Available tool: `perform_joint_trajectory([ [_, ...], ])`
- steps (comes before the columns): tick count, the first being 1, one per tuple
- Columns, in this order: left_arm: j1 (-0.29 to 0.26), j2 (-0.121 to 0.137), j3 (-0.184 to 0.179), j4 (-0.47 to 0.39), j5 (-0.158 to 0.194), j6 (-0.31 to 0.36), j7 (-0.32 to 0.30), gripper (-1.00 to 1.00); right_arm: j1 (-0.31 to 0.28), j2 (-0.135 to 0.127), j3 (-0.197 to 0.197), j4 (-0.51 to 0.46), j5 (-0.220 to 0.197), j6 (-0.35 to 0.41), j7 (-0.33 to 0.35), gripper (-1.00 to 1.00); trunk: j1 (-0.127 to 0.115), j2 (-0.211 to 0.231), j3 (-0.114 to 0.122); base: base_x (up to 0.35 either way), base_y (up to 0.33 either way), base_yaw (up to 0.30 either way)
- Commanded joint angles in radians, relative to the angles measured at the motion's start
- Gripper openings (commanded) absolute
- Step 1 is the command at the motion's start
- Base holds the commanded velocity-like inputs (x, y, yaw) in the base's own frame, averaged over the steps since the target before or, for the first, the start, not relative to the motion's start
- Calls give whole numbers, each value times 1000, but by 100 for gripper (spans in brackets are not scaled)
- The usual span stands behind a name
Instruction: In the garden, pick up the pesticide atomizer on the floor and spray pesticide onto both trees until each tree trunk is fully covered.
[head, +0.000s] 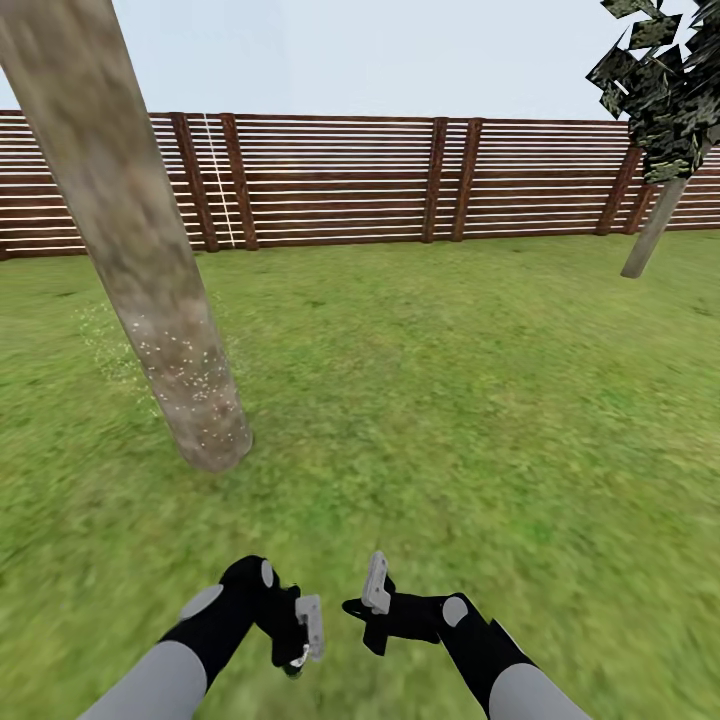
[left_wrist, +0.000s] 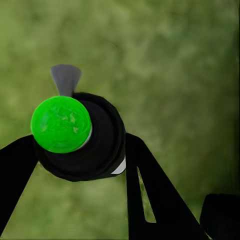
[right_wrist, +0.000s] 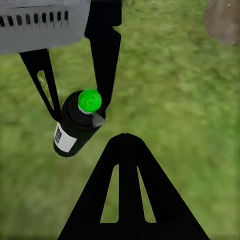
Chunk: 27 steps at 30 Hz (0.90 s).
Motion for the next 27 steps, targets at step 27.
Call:
perform_joint_trajectory([
  [27, -2, -5, 5, 19, 231, -83, 47, -100, 0, 0, 0, 0, 0, 0, 0, -100, 0, 0, 0, 0, 0, 0],
])
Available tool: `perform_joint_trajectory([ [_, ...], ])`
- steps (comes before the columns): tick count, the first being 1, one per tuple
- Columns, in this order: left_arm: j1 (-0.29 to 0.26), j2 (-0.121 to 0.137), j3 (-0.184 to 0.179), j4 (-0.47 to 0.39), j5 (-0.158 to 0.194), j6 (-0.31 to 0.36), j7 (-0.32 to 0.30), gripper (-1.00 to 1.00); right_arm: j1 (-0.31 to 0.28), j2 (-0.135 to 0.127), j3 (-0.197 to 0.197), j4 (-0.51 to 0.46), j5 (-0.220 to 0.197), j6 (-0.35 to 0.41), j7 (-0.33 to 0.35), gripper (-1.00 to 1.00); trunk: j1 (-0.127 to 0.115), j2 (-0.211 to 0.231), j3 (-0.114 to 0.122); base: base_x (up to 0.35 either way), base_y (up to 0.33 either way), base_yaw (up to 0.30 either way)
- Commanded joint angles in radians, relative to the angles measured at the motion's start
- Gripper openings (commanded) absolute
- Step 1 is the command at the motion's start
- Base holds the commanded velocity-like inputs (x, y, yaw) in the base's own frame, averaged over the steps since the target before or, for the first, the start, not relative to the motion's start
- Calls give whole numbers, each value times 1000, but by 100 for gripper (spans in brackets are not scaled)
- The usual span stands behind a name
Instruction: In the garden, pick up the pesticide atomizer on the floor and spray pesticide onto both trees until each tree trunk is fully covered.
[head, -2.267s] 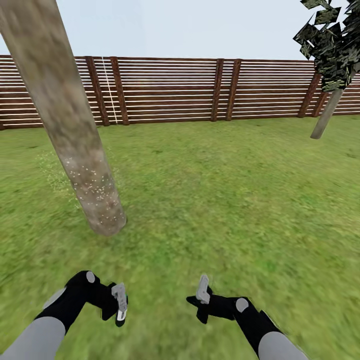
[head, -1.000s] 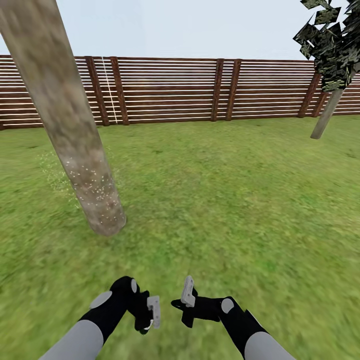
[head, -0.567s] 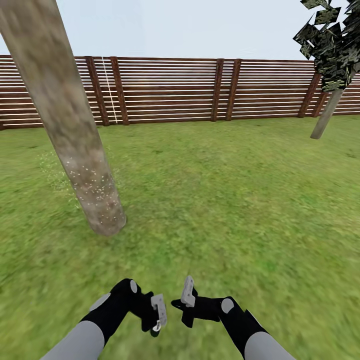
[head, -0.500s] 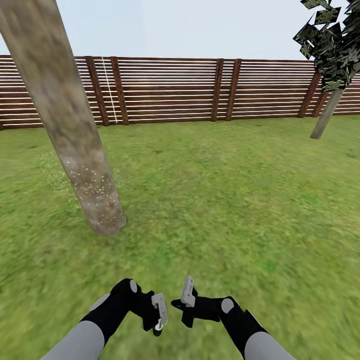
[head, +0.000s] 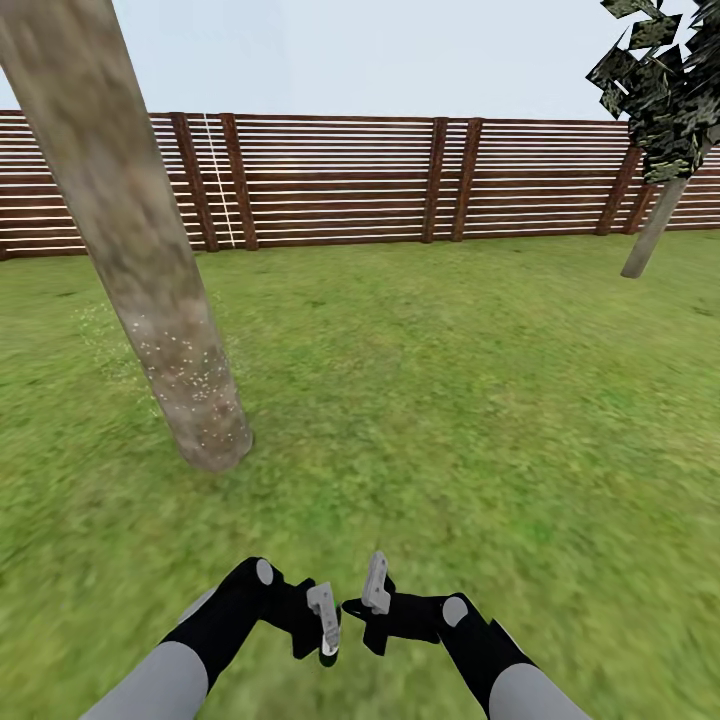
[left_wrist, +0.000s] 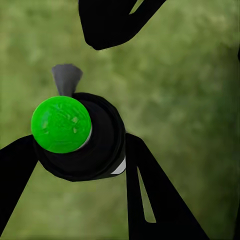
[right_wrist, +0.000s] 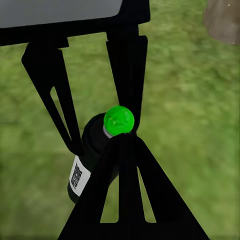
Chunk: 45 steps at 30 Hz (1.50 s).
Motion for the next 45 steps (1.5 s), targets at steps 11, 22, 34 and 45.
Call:
perform_joint_trajectory([
  [11, 0, -1, 0, 0, 6, -1, -6, -100, 0, 0, 0, 1, 3, -1, 0, -100, 0, 0, 0, 0, 0, 0],
  [22, 0, 0, -2, 0, 5, -3, -13, -100, 0, 0, -1, 1, 6, -1, 0, -100, 0, 0, 0, 0, 0, 0],
  [34, 0, -3, -4, 0, 5, -16, -56, -100, 0, 0, 0, 1, 6, -1, 0, -100, 0, 0, 0, 0, 0, 0],
  [45, 0, -1, -2, 0, 4, -16, -56, -100, 0, 0, 0, 3, 6, -1, 0, -100, 0, 0, 0, 0, 0, 0],
])
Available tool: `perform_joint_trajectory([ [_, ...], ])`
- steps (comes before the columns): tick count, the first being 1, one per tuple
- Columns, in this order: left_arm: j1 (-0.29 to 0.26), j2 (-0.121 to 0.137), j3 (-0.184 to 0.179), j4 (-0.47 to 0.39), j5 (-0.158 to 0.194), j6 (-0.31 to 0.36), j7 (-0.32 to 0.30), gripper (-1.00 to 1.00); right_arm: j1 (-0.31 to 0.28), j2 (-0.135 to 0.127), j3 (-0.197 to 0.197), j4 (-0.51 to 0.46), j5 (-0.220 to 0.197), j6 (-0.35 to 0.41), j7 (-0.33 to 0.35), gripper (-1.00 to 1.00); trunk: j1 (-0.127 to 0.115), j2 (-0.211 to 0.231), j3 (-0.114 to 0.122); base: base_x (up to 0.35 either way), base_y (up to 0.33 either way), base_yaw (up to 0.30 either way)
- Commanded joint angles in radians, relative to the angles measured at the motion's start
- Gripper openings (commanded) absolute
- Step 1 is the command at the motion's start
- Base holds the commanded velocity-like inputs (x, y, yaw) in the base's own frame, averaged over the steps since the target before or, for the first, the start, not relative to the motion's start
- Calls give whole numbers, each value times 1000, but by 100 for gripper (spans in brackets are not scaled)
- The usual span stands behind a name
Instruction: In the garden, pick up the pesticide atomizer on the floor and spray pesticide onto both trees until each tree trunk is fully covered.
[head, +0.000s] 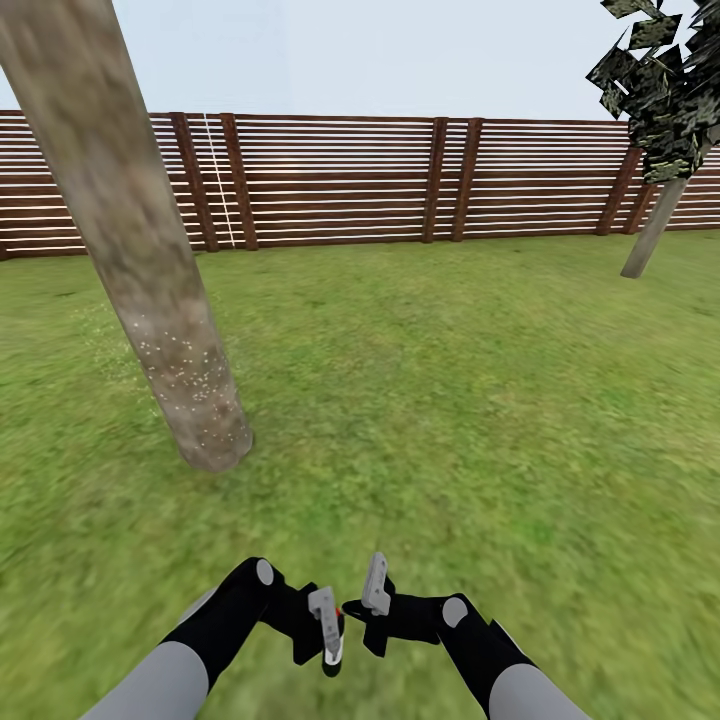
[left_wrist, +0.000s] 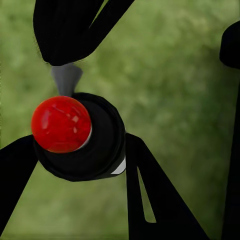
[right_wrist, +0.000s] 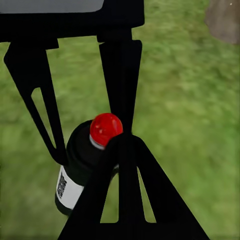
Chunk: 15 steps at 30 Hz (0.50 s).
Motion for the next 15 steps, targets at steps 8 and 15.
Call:
perform_joint_trajectory([
  [8, -1, 60, -1, 2, -9, 0, 0, -100, 0, 0, -1, 2, 0, 0, 0, -100, 0, 0, 0, 0, 0, 0],
  [15, 2, 218, -5, 2, -11, 5, 3, -100, 0, 0, -1, 2, -1, 0, 0, 100, 0, 0, 0, 0, 0, 0],
])
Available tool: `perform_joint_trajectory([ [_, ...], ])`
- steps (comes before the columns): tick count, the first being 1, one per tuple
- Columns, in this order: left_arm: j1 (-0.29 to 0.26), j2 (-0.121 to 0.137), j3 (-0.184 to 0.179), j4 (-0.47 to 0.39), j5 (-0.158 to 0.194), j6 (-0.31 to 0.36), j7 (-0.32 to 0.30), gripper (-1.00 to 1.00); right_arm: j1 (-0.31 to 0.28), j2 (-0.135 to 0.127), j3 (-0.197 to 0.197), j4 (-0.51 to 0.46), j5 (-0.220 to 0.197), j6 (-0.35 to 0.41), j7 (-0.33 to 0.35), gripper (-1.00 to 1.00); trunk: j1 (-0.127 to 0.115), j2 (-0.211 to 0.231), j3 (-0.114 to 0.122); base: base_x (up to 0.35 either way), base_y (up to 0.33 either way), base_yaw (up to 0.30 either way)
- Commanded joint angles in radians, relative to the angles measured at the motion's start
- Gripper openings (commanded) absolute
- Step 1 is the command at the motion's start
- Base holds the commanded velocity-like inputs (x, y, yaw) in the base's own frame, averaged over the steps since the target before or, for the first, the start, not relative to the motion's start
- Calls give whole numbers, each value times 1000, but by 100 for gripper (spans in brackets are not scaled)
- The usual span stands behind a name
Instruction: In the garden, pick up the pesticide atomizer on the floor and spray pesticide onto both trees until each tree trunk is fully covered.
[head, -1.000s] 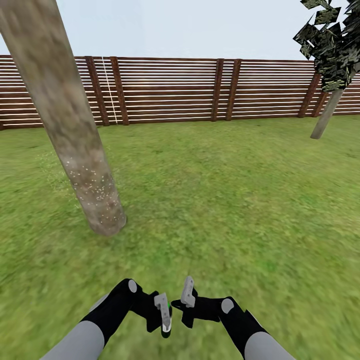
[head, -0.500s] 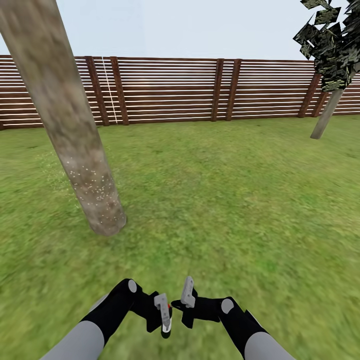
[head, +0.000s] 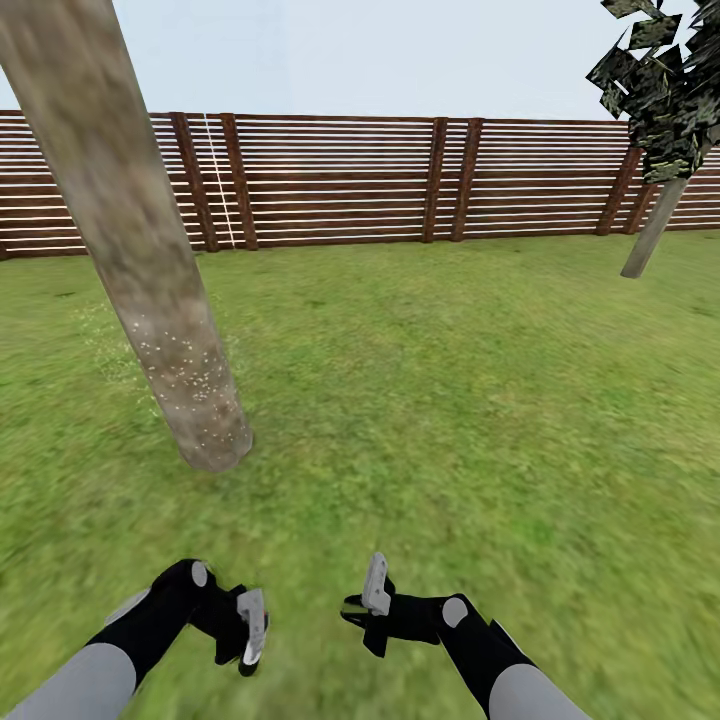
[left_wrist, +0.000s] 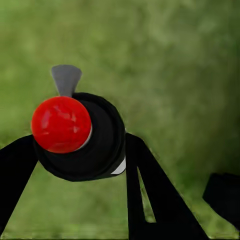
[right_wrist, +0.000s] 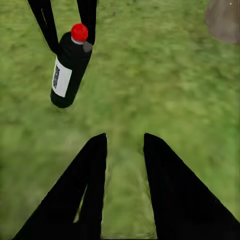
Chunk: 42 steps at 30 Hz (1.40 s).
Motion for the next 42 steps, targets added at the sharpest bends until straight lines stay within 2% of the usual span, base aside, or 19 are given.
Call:
perform_joint_trajectory([
  [1, 0, 19, 0, -1, 3, 0, 0, -100, 0, 0, 0, 0, 0, 0, 0, 100, 0, 0, 0, 0, 0, 0],
  [4, 1, 46, 17, -1, 7, 1, 20, -100, 0, 0, 0, 0, 0, 0, -4, 100, 0, 0, 0, 0, 0, 0],
  [5, 1, 47, 59, -1, 10, 1, 55, -100, 0, 0, -2, 1, 0, -1, -7, 100, 0, 0, 0, 0, 0, 0],
  [6, 1, 46, 196, 2, 14, 0, 142, -100, 3, -42, -6, 4, -5, -1, -28, 100, 0, 0, 0, 0, 0, 0],
  [7, 2, 45, 260, 14, 15, 0, 183, -100, 4, -70, -8, 11, -7, -1, -59, 100, 0, 0, 0, 0, 0, 0],
  [8, 2, 43, 361, 55, 15, -1, 253, -100, 5, -95, -18, 45, -13, -1, -140, 100, 0, 0, 0, 0, 0, 0],
  [9, 4, 41, 465, 108, 15, -3, 331, -100, 7, -106, -30, 104, -26, -2, -265, 100, 0, 0, 0, 0, 0, 0],
  [10, 6, 41, 533, 140, 15, -9, 382, -100, 7, -111, -37, 148, -39, -2, -365, 100, 0, 0, 0, 0, 0, 0],
  [11, 22, 38, 636, 180, 19, -67, 460, -100, 12, -113, -42, 216, -54, -3, -538, 100, 0, 0, 0, 0, 0, 0],
  [12, 38, 36, 721, 209, 38, -136, 520, -100, 26, -114, -43, 260, -61, -10, -667, 100, 0, 0, 0, 0, 0, 0],
  [13, 69, 36, 835, 254, 87, -233, 607, -100, 61, -114, -44, 305, -65, -46, -832, 100, 0, 0, 0, 0, 0, 0],
  [14, 89, 37, 879, 274, 111, -270, 642, -100, 81, -114, -44, 319, -66, -73, -894, 100, 0, 0, 0, 0, 0, 0],
  [15, 146, 35, 935, 302, 150, -350, 687, -100, 131, -115, -45, 333, -70, -136, -995, 100, 0, 0, 0, 0, 0, 0],
  [16, 178, 34, 955, 317, 165, -401, 705, -100, 156, -114, -46, 338, -79, -166, -1043, 100, 0, 0, 0, 0, 0, 0],
  [17, 207, 33, 966, 352, 182, -459, 731, -100, 178, -114, -46, 341, -119, -193, -1086, 100, 0, 0, 0, 0, 0, 0],
  [18, 230, 34, 974, 418, 213, -530, 800, -100, 197, -114, -46, 343, -208, -226, -1120, 100, 0, 0, 0, 0, 0, 0],
  [19, 236, 36, 975, 444, 223, -550, 842, -100, 202, -114, -46, 343, -249, -233, -1128, 100, 0, 0, 0, 0, 0, 0],
  [21, 240, 36, 976, 464, 232, -565, 891, -100, 206, -113, -45, 342, -286, -240, -1133, 100, 0, 0, 0, 0, 0, 0],
  [42, 246, 44, 977, 499, 234, -575, 908, -100, 220, -113, -44, 403, -295, -238, -1131, 100, 0, 0, 0, 0, 0, 0],
])
